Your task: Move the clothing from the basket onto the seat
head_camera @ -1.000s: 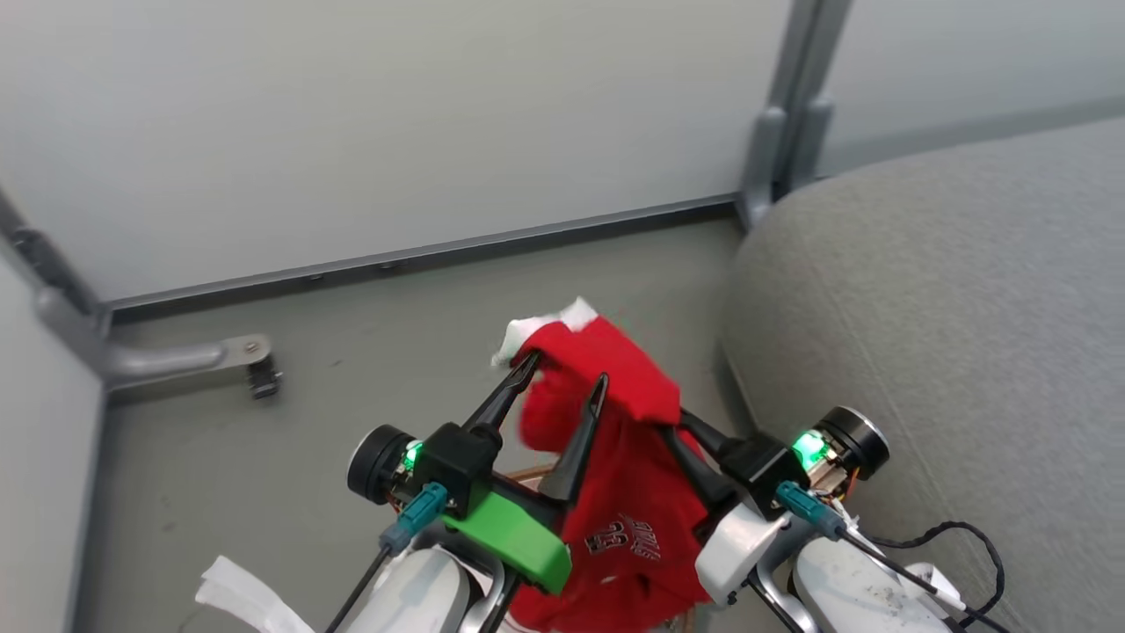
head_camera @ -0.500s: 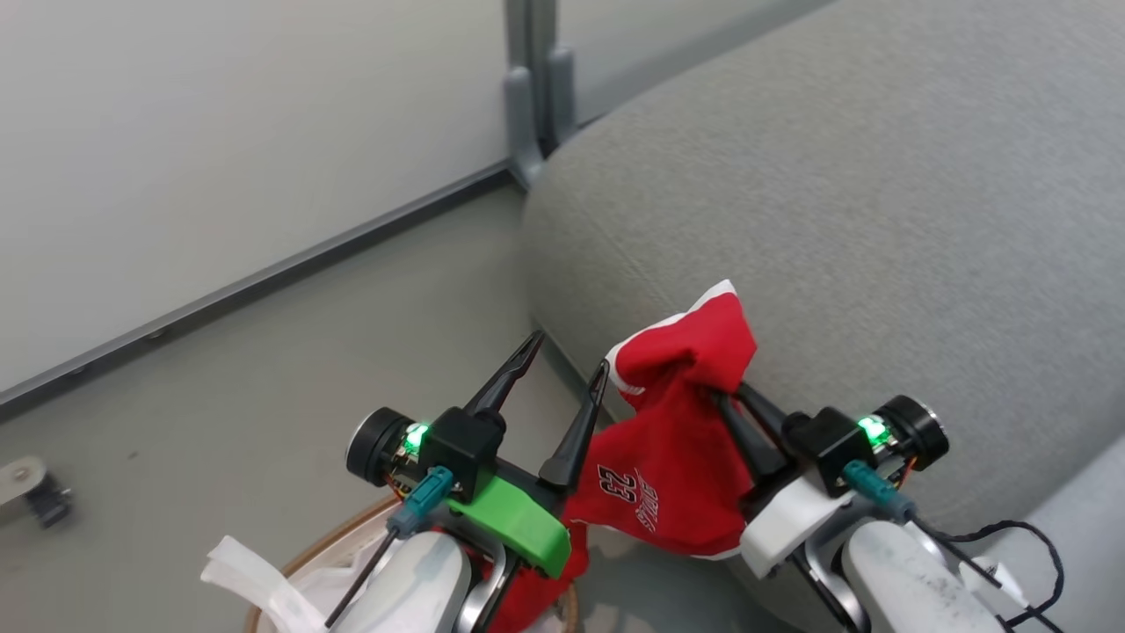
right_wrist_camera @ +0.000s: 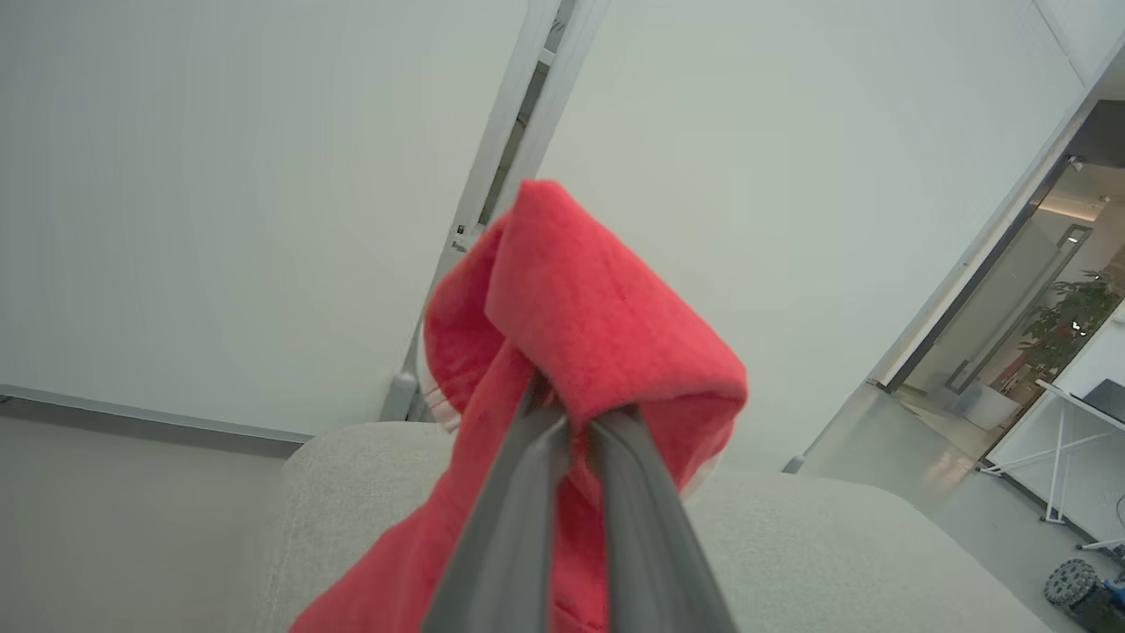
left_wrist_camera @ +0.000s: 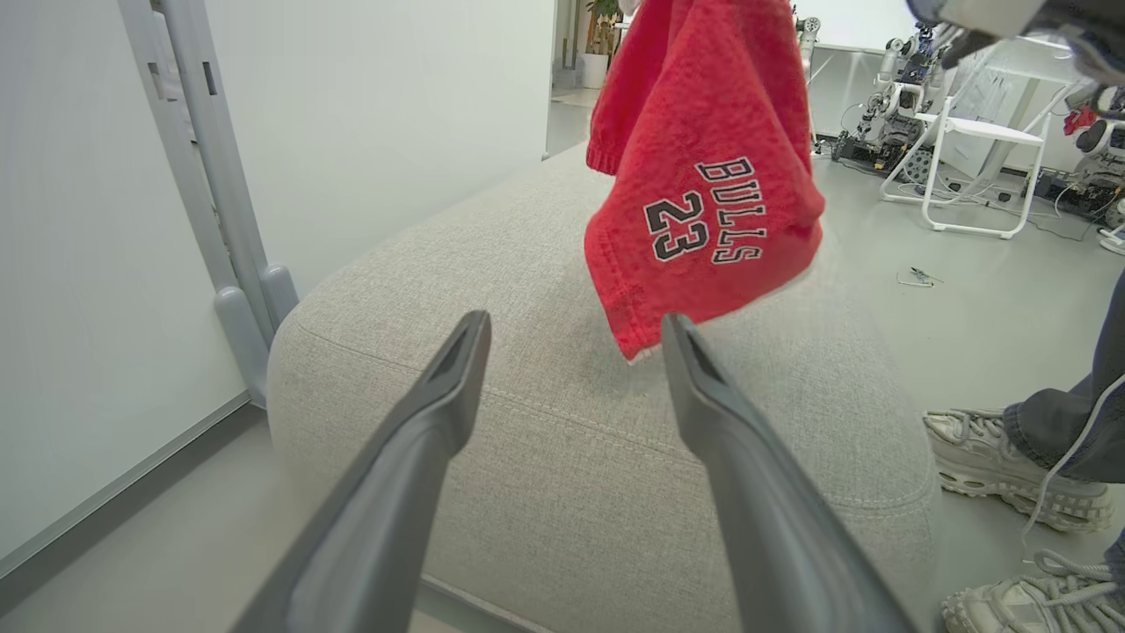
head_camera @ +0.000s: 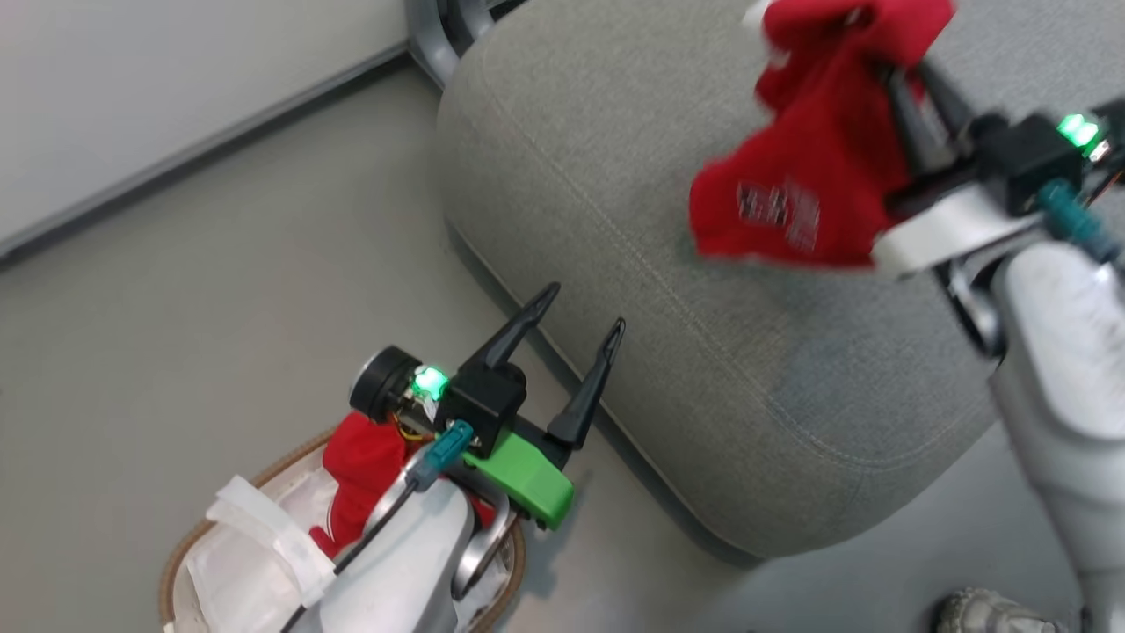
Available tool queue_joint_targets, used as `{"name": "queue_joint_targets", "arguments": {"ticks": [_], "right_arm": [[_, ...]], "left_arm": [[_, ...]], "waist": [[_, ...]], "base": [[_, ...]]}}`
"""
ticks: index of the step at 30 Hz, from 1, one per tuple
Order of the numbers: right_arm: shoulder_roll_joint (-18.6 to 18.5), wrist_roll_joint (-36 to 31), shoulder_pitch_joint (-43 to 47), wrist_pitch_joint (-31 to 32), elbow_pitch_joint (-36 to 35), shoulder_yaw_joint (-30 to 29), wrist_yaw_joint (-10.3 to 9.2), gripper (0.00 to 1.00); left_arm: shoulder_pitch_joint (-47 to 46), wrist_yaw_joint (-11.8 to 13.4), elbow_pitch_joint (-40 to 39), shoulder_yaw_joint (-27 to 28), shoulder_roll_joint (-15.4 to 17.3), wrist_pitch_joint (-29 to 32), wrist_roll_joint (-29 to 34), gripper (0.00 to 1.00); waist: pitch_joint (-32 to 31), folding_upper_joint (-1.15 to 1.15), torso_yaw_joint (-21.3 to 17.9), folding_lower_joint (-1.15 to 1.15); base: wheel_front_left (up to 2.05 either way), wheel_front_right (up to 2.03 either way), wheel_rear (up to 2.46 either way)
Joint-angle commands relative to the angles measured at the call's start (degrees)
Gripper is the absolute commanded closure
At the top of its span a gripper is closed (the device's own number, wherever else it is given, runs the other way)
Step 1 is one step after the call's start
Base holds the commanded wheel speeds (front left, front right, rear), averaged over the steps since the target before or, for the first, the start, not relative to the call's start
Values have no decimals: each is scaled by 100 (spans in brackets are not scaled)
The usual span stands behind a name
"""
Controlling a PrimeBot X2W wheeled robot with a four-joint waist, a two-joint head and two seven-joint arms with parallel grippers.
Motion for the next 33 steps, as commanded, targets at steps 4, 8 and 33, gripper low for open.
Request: {"name": "queue_joint_targets", "arguments": {"ticks": [4,8,33], "right_arm": [[-212,-101,-877,-12,276,-220,-8,100],[-348,-251,-1393,-12,503,-503,-8,100],[277,-1234,-117,-12,1957,-1826,-8,0]], "left_arm": [[-371,-14,-28,-37,145,1,105,0],[-582,-14,-38,-123,146,0,136,0],[-195,-14,148,703,146,1,163,0]], "waist": [[1375,-1,862,0],[1745,-1,1135,0],[1287,-1,1581,0]], "base": [[0,0,0],[0,0,0],[0,0,0]]}}
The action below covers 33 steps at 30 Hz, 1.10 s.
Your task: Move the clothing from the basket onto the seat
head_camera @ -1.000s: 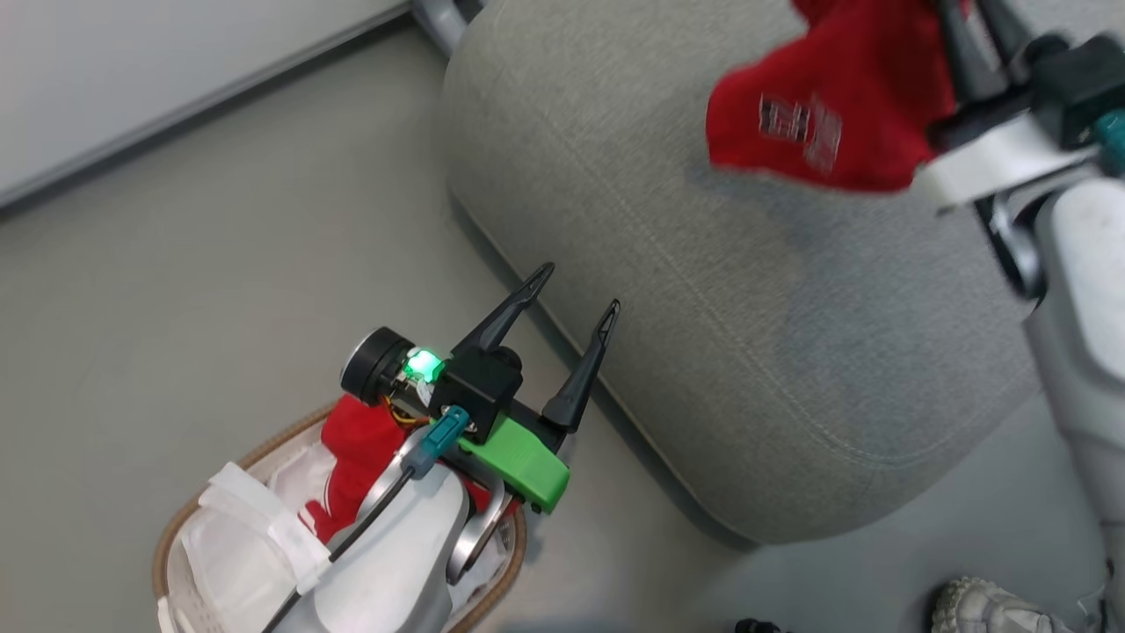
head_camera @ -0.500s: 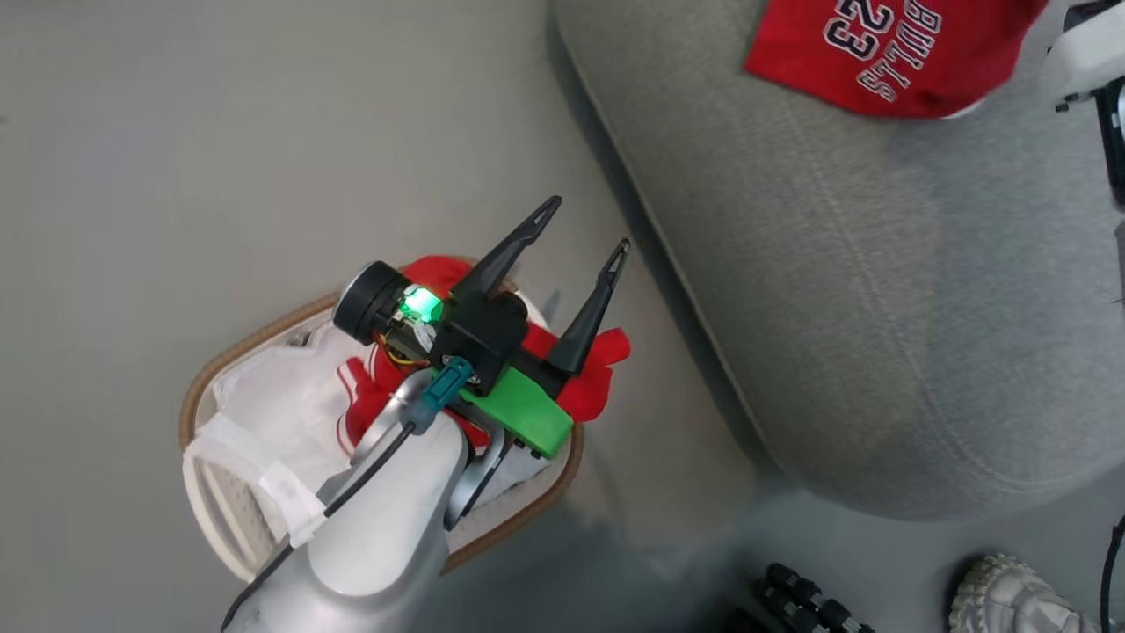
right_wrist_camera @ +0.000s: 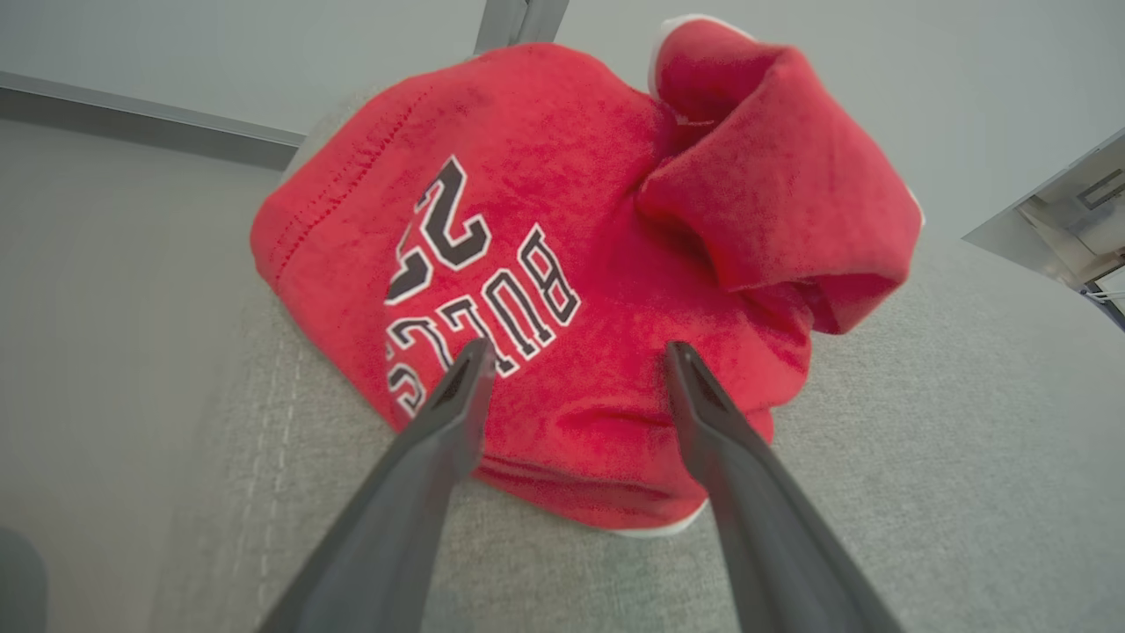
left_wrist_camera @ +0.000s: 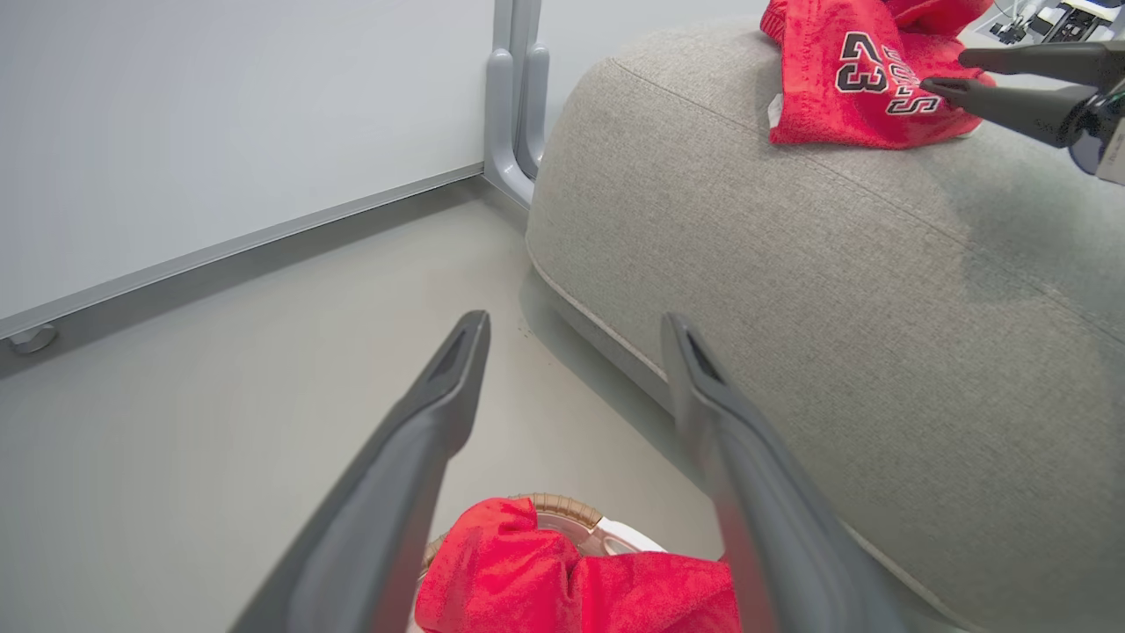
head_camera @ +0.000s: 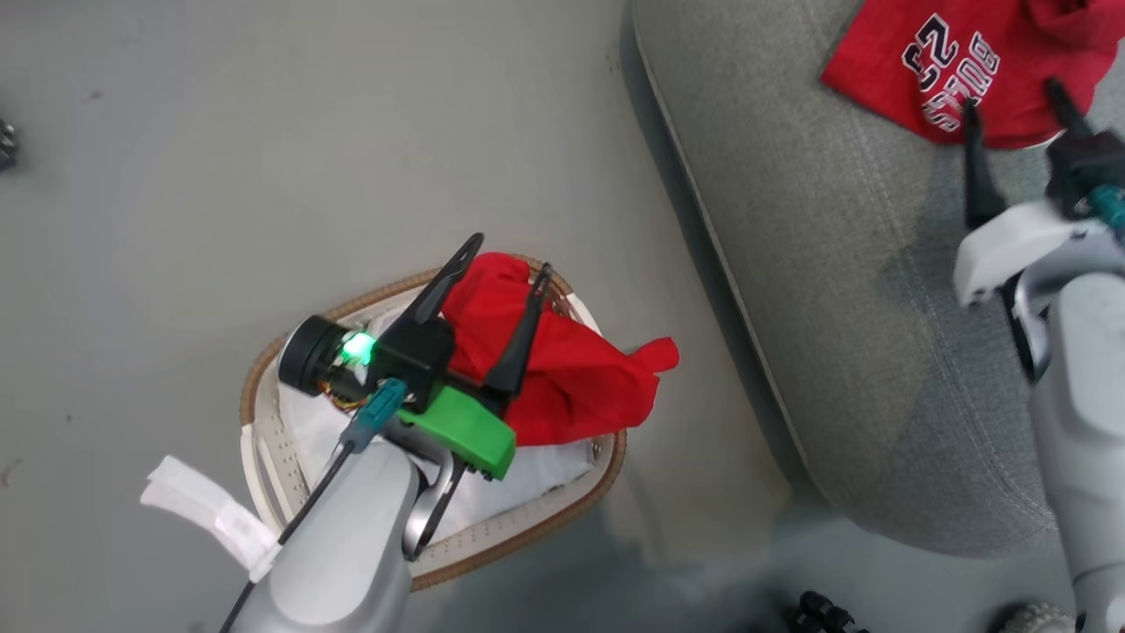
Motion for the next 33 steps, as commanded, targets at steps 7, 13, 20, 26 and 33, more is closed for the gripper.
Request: {"name": "queue_joint_targets", "arguments": {"ticks": [7,13,20,26,33], "right_arm": [[168,560,1039,-12,-571,588,-8,0],[345,906,1663,-12,-977,870,-8,0],[562,1036,2215,-12,-1068,1042,-8,0],[679,1151,2568,-12,-988,1052,-8,0],[745,1135,2980,-12,-906,1151,-8,0]], "left_arm": [[741,127,-26,931,-93,0,72,0],[1328,206,-74,1636,-158,0,165,0],[1940,279,-77,2294,-189,0,300,0],[2394,219,-108,2613,-200,-1,362,0],[2807,316,-140,2800,-202,-1,206,0]], "waist": [[-1285,0,117,-1],[-1877,0,461,-1],[-2399,0,830,-1],[-2707,0,1008,-1],[-3014,0,1090,-1]], "base": [[0,0,0],[0,0,0],[0,0,0],[0,0,0],[0,0,0]]}}
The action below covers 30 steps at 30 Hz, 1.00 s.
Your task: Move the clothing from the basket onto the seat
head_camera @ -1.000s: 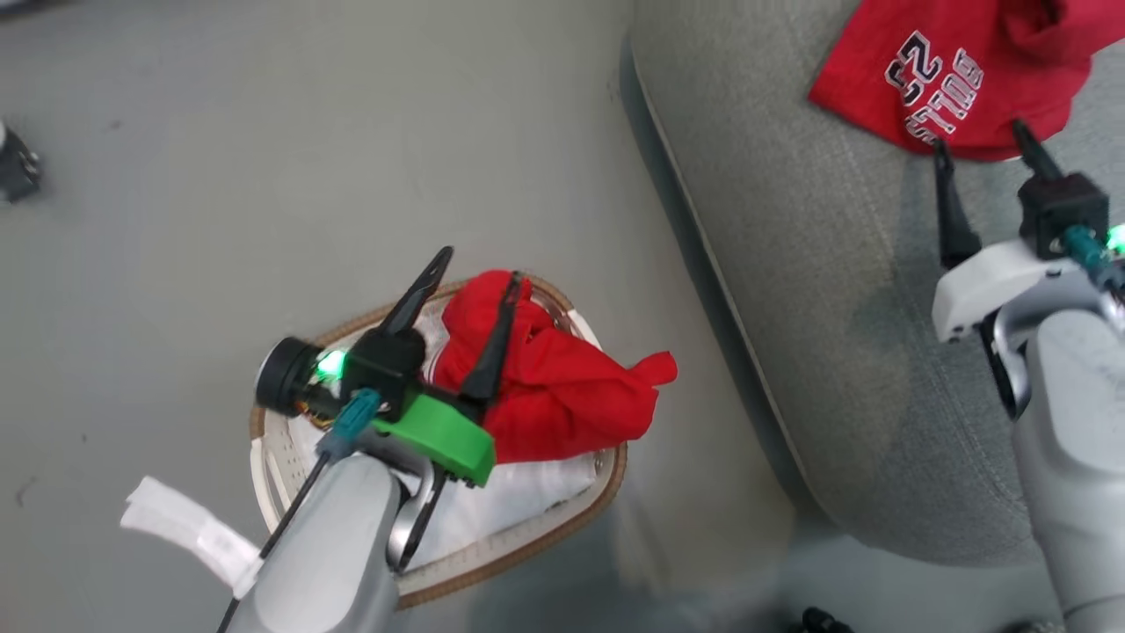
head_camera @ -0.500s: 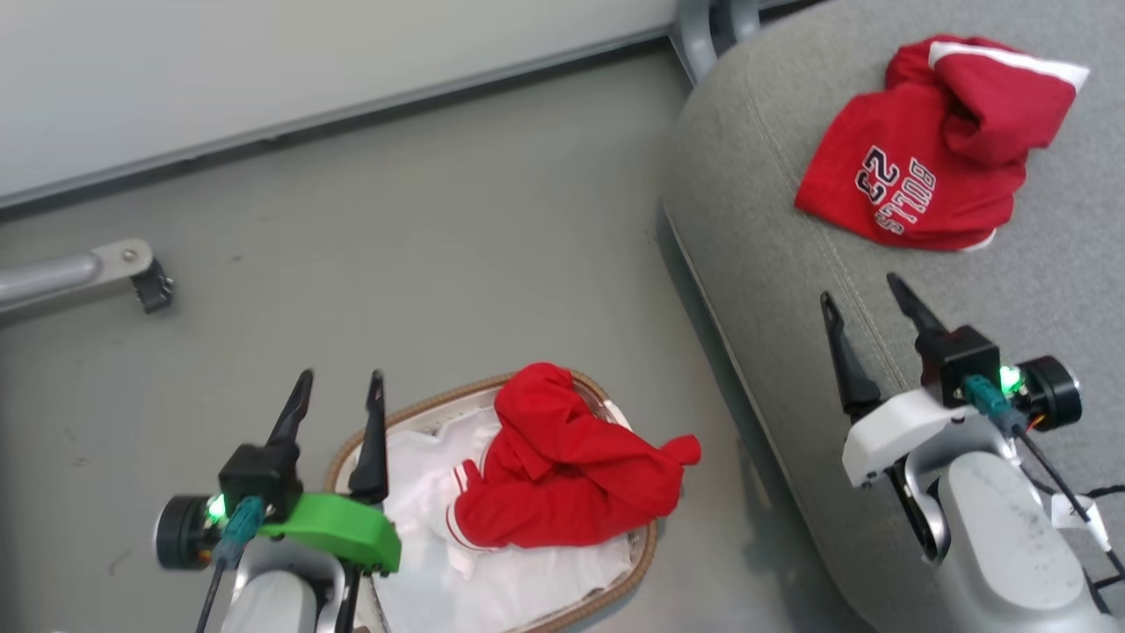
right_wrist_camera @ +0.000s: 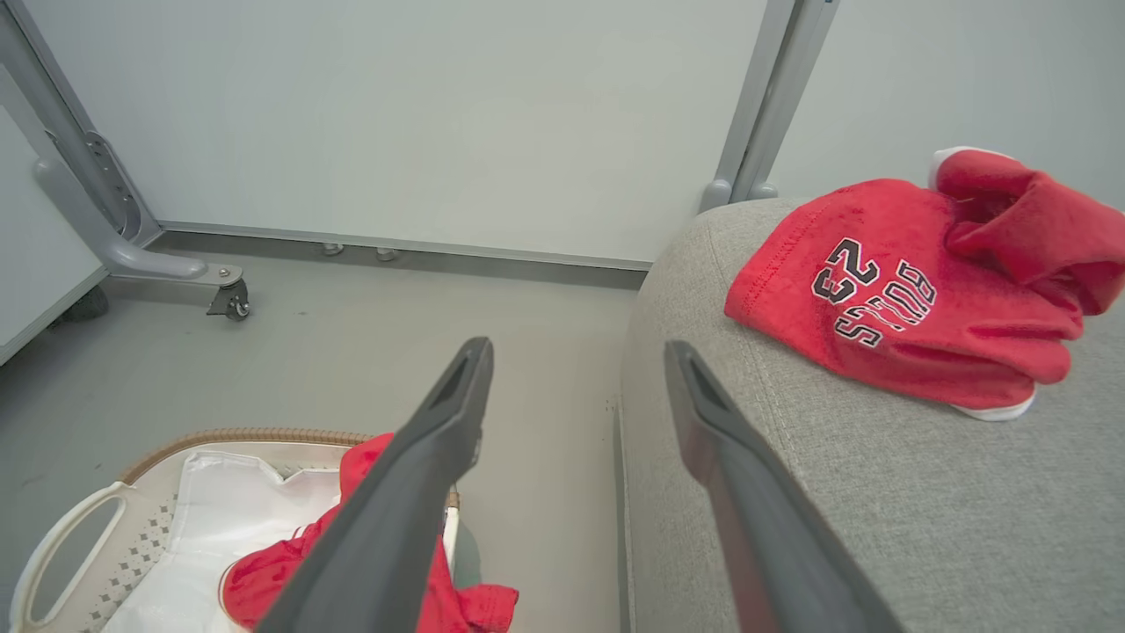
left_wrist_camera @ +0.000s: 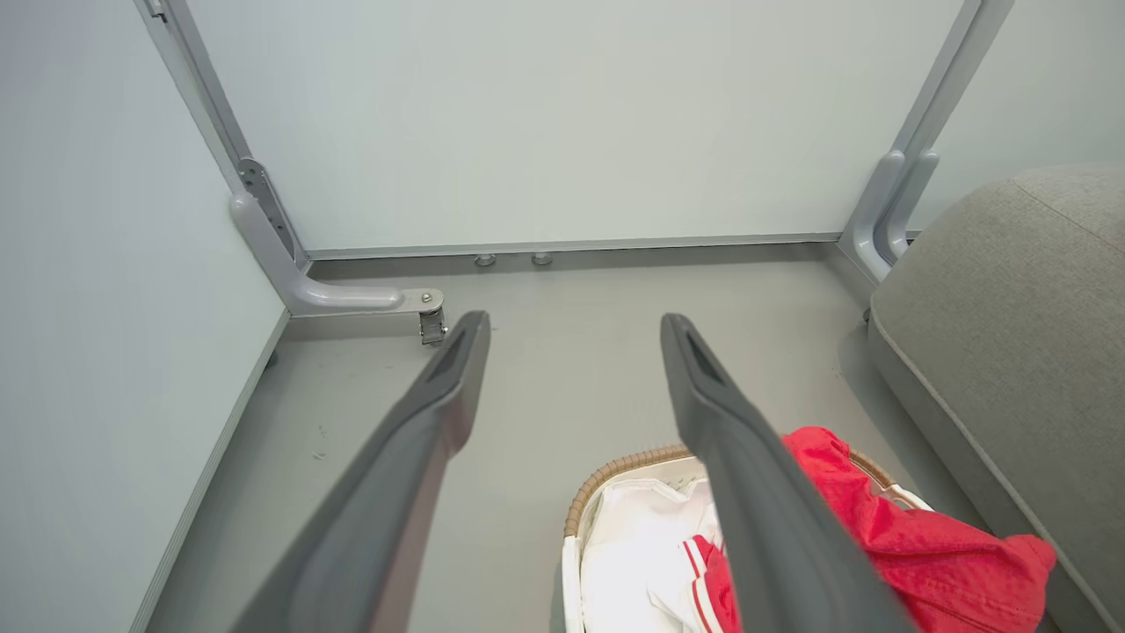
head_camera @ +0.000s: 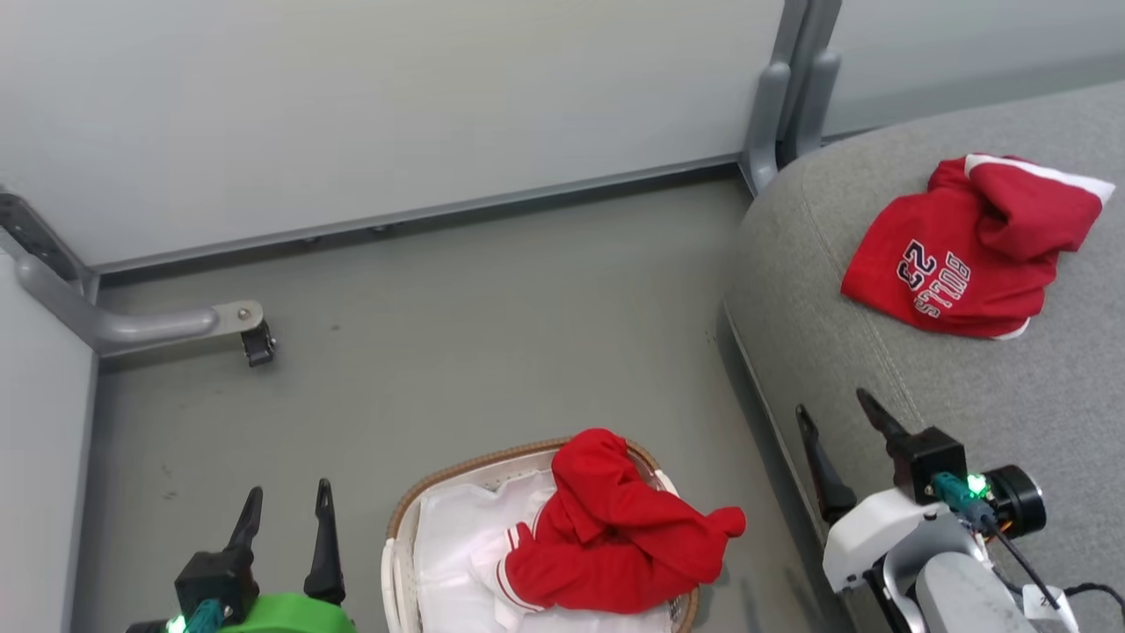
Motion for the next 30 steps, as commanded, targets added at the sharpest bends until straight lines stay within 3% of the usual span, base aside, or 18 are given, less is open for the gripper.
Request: {"name": "queue_joint_targets", "arguments": {"ticks": [1,14,20,30], "right_arm": [[9,-22,145,-12,17,6,-8,0],[40,-24,295,-12,0,85,-8,0],[-4,0,-130,-12,-272,124,-8,0],[-55,122,-924,-12,-893,94,-8,0]], "left_arm": [[148,35,-26,38,8,1,-16,0],[395,27,-22,-19,6,0,-107,0],[-95,-51,192,-448,6,1,-218,0],[-1283,-210,1089,-1335,13,0,-319,0]], "waist": [[-243,0,140,0],[-254,0,48,0],[364,0,-182,0],[1665,0,-889,0]], "base": [[0,0,0],[0,0,0],[0,0,0],[0,0,0]]}}
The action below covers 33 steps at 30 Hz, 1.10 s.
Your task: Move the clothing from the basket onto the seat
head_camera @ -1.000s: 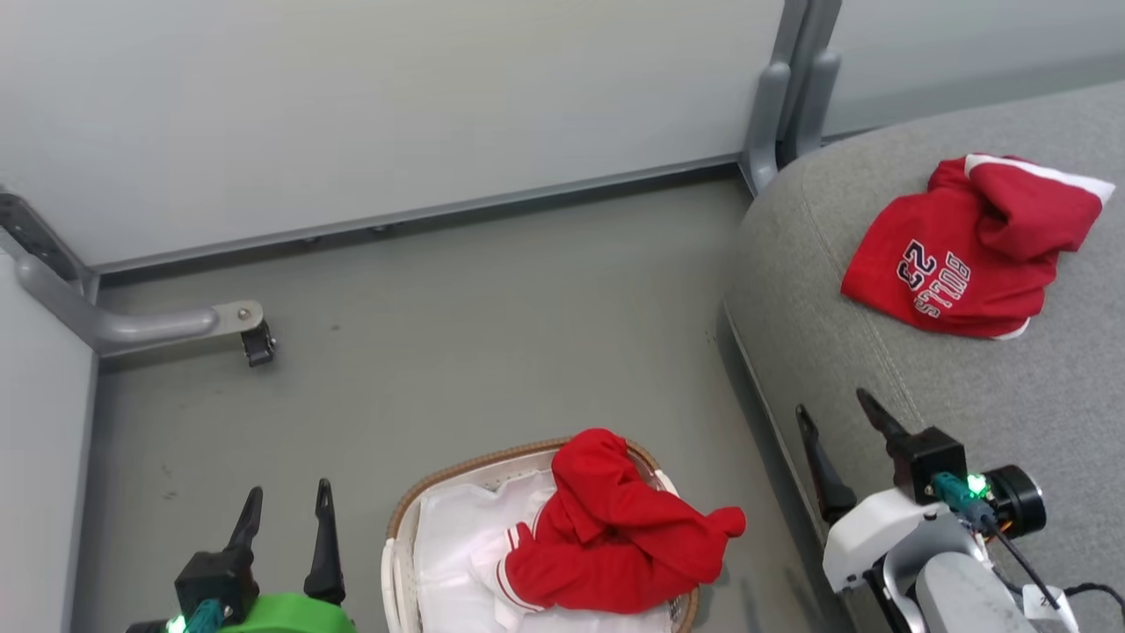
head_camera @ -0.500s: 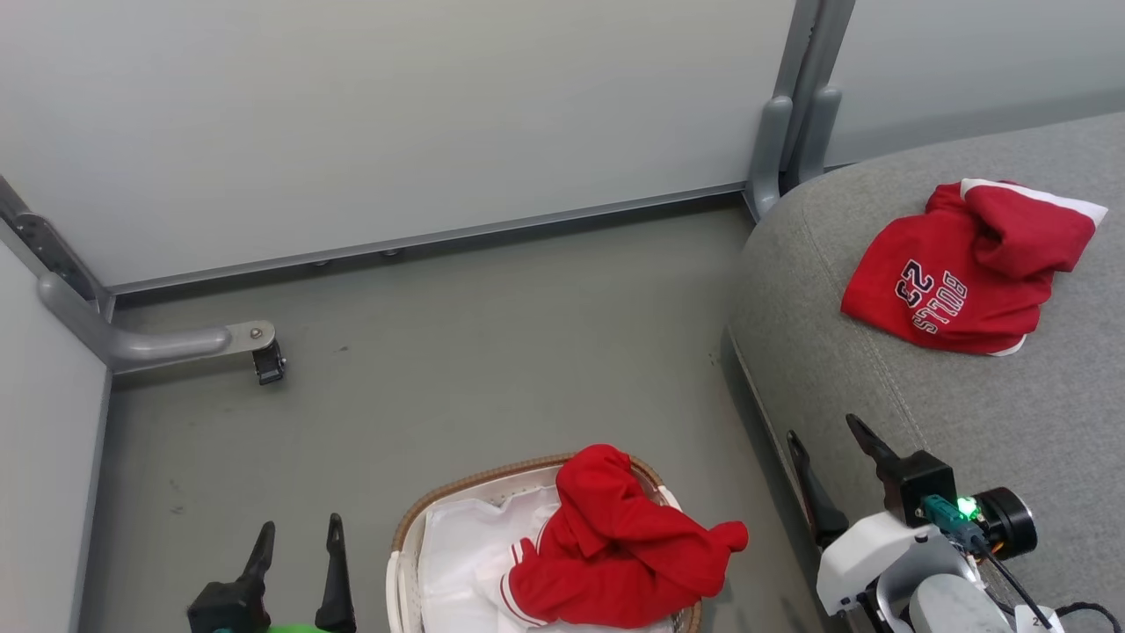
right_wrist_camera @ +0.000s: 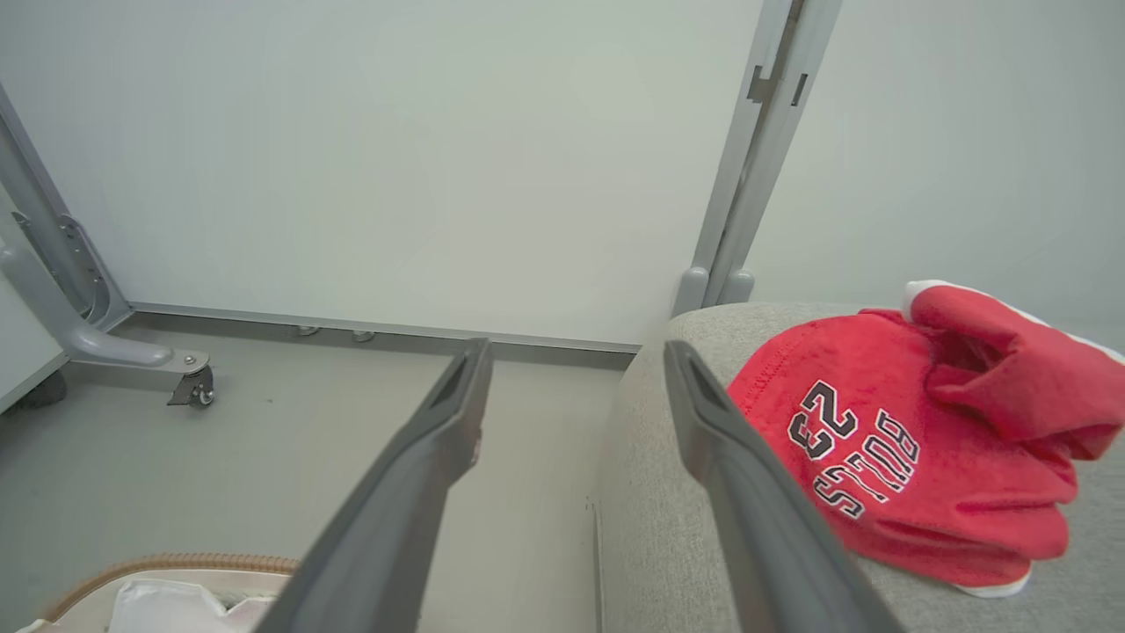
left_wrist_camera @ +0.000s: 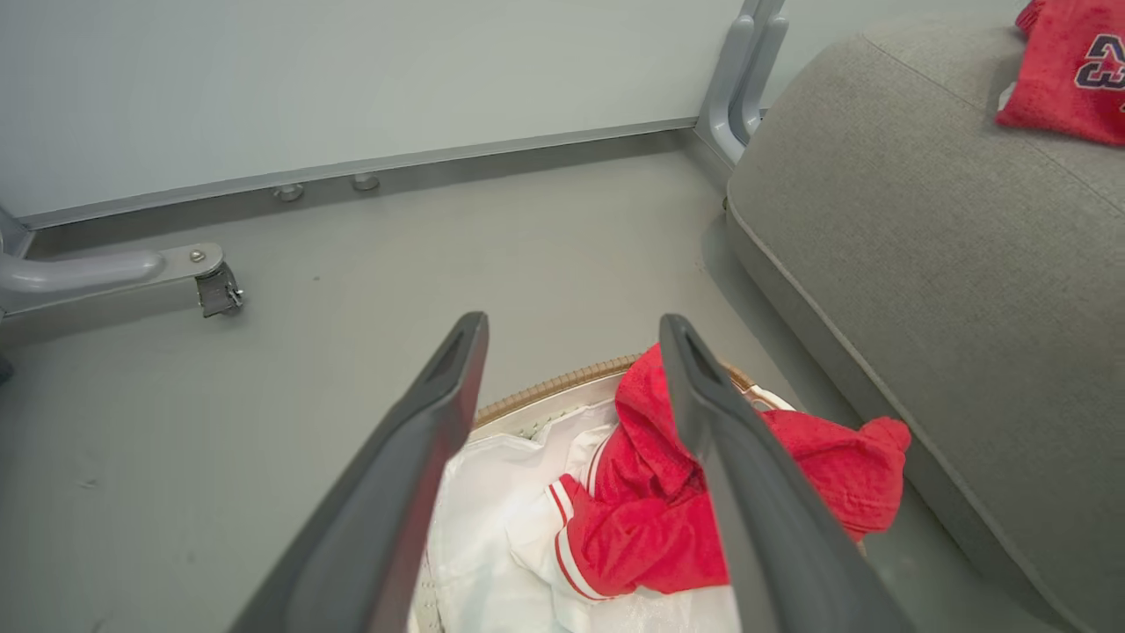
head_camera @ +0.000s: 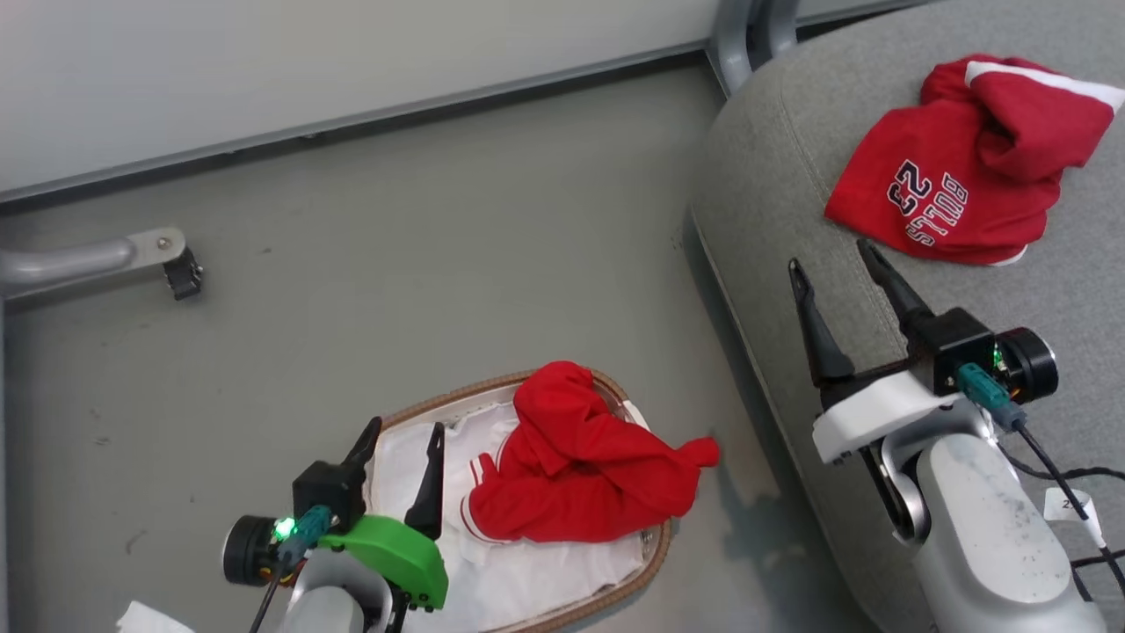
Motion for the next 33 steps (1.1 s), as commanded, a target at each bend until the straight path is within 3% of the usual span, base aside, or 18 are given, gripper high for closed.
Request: {"name": "queue_joint_targets", "arguments": {"ticks": [1,14,33], "right_arm": [[-23,37,-144,-12,-91,-41,-8,0],[76,125,-889,-12,-836,-7,-8,0],[161,129,-1424,-12,-1688,175,-8,0]], "left_arm": [[-265,-25,129,-69,22,0,22,0],[-1574,-111,1612,-569,66,-1,353,0],[-3114,-112,3738,-1724,366,26,700,0]], "waist": [[846,0,-600,0],[2231,0,-1191,0],[3454,0,-1384,0]], "base": [[0,0,0],[0,0,0],[0,0,0]]}}
